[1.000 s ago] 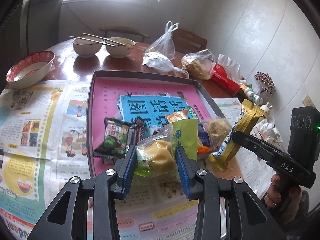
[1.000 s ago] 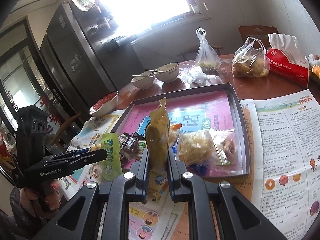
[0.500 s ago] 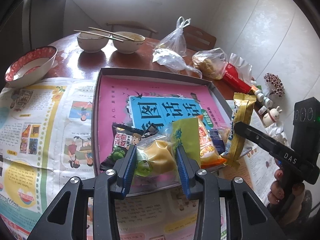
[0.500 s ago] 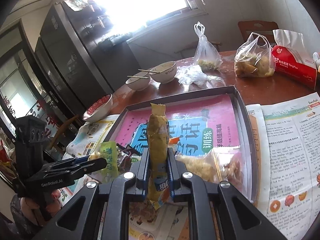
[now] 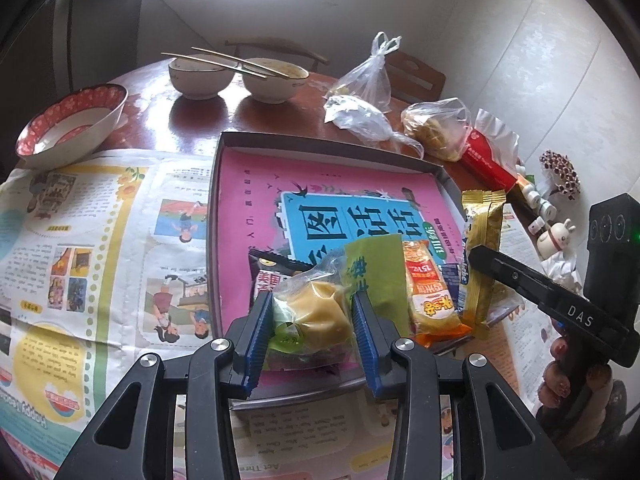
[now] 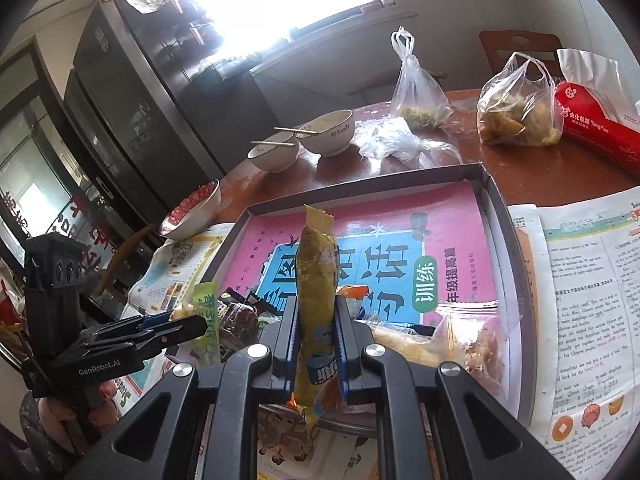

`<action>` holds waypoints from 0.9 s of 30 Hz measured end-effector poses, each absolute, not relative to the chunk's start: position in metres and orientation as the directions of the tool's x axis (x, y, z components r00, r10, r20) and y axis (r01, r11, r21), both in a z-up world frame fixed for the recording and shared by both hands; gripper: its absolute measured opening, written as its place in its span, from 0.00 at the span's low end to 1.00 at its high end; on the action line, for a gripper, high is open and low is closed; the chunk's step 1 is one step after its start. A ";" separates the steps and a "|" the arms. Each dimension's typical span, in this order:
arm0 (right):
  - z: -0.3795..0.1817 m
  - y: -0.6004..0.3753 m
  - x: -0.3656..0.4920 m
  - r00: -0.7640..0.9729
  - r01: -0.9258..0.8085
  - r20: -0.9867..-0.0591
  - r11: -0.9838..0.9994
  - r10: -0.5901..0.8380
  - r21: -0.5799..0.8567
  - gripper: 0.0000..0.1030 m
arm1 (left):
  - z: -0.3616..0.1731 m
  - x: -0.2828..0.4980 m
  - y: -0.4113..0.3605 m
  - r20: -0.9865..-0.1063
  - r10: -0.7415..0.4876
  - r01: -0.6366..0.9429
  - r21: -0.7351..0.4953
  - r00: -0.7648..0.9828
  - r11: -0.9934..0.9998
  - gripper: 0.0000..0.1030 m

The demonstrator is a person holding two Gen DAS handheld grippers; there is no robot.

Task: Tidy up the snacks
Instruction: 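Lift both held snacks and carry them over the pink tray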

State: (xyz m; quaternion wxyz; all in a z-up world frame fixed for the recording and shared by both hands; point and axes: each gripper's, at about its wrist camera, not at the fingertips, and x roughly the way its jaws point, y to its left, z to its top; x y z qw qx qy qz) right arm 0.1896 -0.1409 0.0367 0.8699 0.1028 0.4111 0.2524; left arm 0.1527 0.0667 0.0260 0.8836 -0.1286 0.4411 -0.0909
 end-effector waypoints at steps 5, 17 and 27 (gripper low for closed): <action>0.036 -0.137 0.191 0.532 -0.360 -0.667 0.852 0.522 0.380 0.16 | 0.025 0.152 0.070 -0.759 -0.270 0.041 -0.306 0.593 0.951 0.40; 0.036 -0.133 0.190 0.536 -0.353 -0.677 0.862 0.505 0.363 0.16 | 0.024 0.152 0.074 -0.760 -0.263 0.030 -0.306 0.594 0.952 0.40; 0.035 -0.140 0.189 0.552 -0.318 -0.694 0.886 0.462 0.337 0.16 | 0.022 0.153 0.073 -0.764 -0.263 0.028 -0.306 0.589 0.952 0.41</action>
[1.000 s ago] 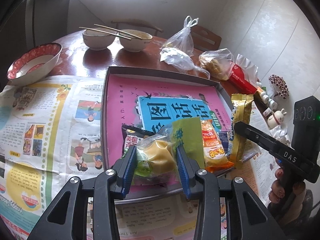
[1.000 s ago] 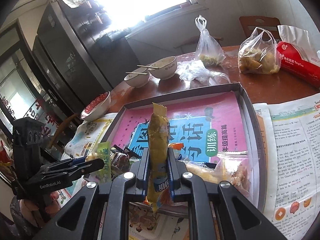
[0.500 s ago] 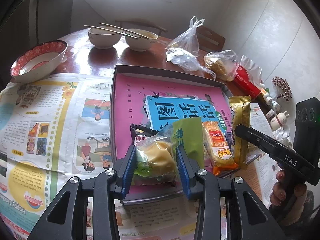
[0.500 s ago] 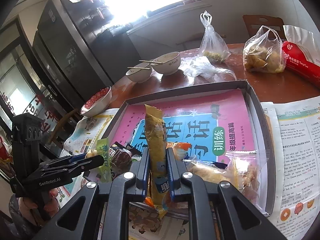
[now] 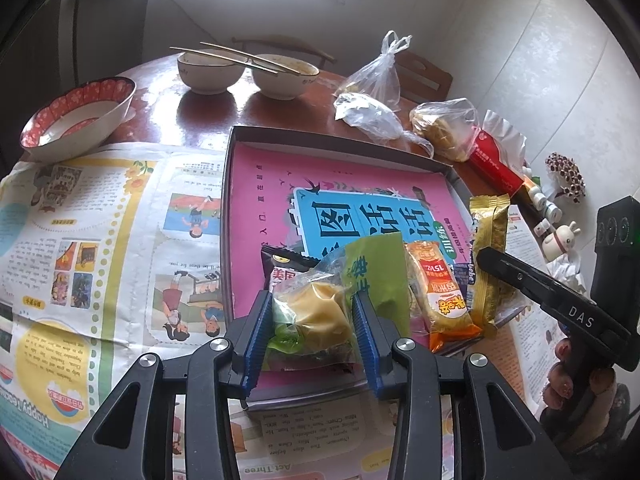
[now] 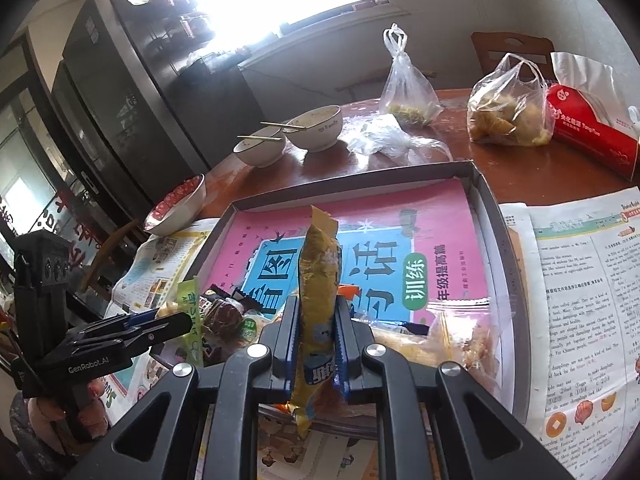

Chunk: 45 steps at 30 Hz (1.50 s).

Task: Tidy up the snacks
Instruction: 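Lift both held snacks and carry them over the pink tray, then lower both snacks into the tray and open both grippers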

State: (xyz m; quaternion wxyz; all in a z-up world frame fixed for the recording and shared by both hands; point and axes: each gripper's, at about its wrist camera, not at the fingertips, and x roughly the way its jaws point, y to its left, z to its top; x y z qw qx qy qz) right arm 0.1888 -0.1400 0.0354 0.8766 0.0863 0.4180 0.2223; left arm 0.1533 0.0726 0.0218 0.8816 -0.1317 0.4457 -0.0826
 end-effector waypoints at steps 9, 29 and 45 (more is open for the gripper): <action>0.037 -0.144 0.185 0.555 -0.303 -0.706 0.897 0.440 0.321 0.17 | 0.020 0.154 0.071 -0.768 -0.258 0.024 -0.301 0.586 0.953 0.43; 0.044 -0.139 0.172 0.565 -0.327 -0.702 0.899 0.433 0.290 0.39 | 0.022 0.151 0.069 -0.772 -0.249 0.024 -0.290 0.585 0.957 0.45; 0.049 -0.140 0.165 0.592 -0.331 -0.693 0.908 0.411 0.256 0.49 | 0.024 0.147 0.070 -0.774 -0.220 0.008 -0.268 0.593 0.963 0.52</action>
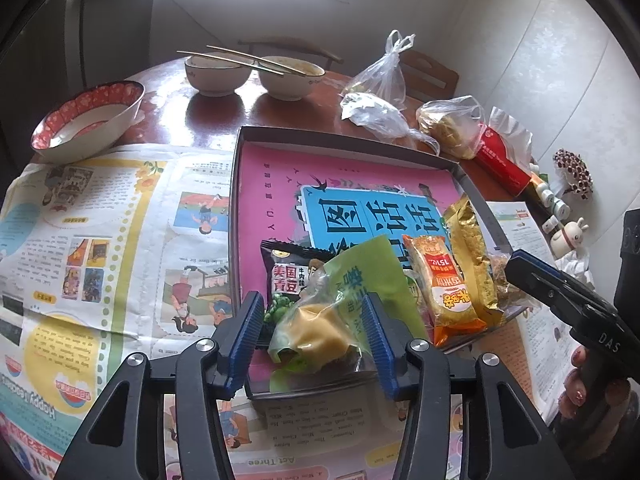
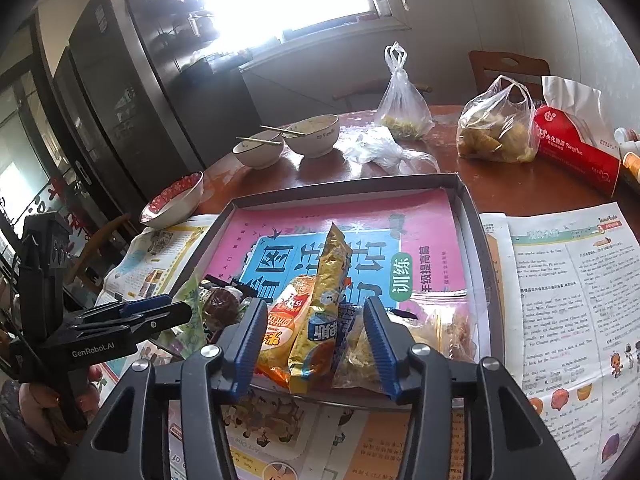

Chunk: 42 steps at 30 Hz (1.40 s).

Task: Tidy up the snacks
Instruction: 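Lower both snacks into the tray and open both grippers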

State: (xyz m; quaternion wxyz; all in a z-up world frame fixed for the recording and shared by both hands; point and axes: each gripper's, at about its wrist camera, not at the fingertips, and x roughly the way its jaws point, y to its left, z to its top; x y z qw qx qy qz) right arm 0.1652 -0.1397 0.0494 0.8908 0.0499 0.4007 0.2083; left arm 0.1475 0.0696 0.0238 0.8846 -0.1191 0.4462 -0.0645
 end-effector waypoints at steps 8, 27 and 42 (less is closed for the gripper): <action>0.051 -0.140 0.164 0.599 -0.330 -0.690 0.910 0.407 0.250 0.53 | 0.027 0.146 0.071 -0.769 -0.211 0.003 -0.262 0.604 0.965 0.56; 0.060 -0.144 0.152 0.652 -0.312 -0.664 0.927 0.367 0.207 0.70 | 0.040 0.133 0.067 -0.738 -0.190 0.012 -0.238 0.648 0.971 0.74; 0.068 -0.151 0.124 0.702 -0.297 -0.634 0.943 0.324 0.153 0.80 | 0.044 0.107 0.048 -0.719 -0.185 0.030 -0.223 0.669 0.974 0.77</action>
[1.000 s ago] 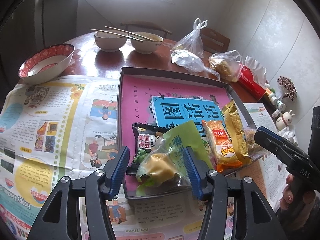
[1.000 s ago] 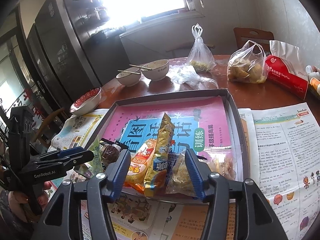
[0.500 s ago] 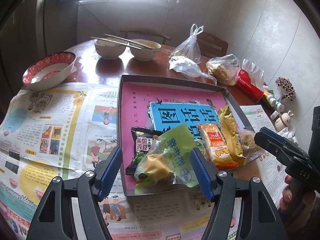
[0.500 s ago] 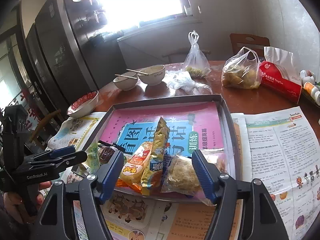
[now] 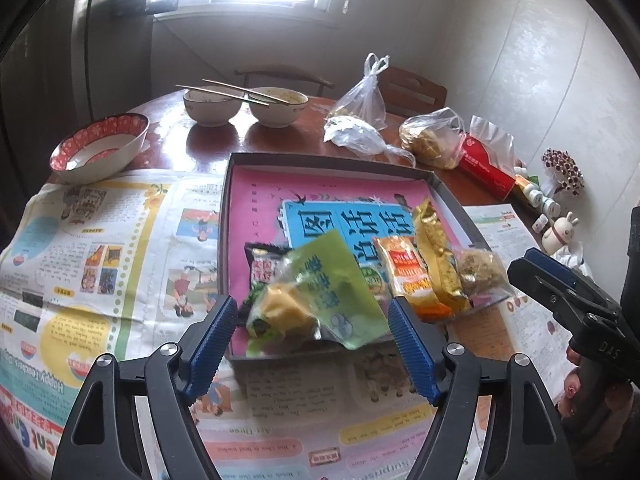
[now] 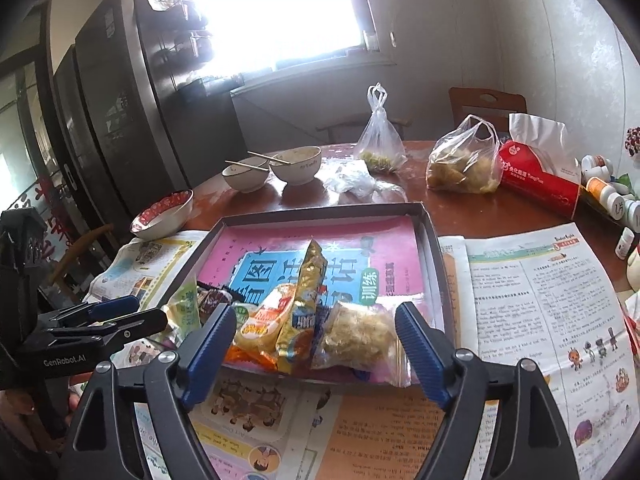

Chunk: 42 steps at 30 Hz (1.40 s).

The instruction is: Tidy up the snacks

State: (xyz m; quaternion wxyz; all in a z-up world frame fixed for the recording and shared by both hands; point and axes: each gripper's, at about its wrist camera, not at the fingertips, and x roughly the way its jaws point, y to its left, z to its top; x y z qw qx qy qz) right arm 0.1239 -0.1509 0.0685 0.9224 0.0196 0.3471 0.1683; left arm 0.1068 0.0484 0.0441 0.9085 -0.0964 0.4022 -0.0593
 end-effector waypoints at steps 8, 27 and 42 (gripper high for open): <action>0.059 -0.158 0.099 0.679 -0.303 -0.644 0.933 0.353 0.192 0.86 | 0.035 0.081 0.033 -0.724 -0.203 0.027 -0.247 0.659 0.969 0.77; 0.033 -0.167 0.060 0.670 -0.248 -0.692 0.960 0.269 0.134 0.92 | 0.019 0.048 0.010 -0.740 -0.197 0.032 -0.231 0.643 0.972 0.77; 0.028 -0.164 0.055 0.682 -0.228 -0.693 0.969 0.232 0.100 0.92 | 0.015 0.042 0.007 -0.750 -0.188 0.041 -0.210 0.635 0.977 0.77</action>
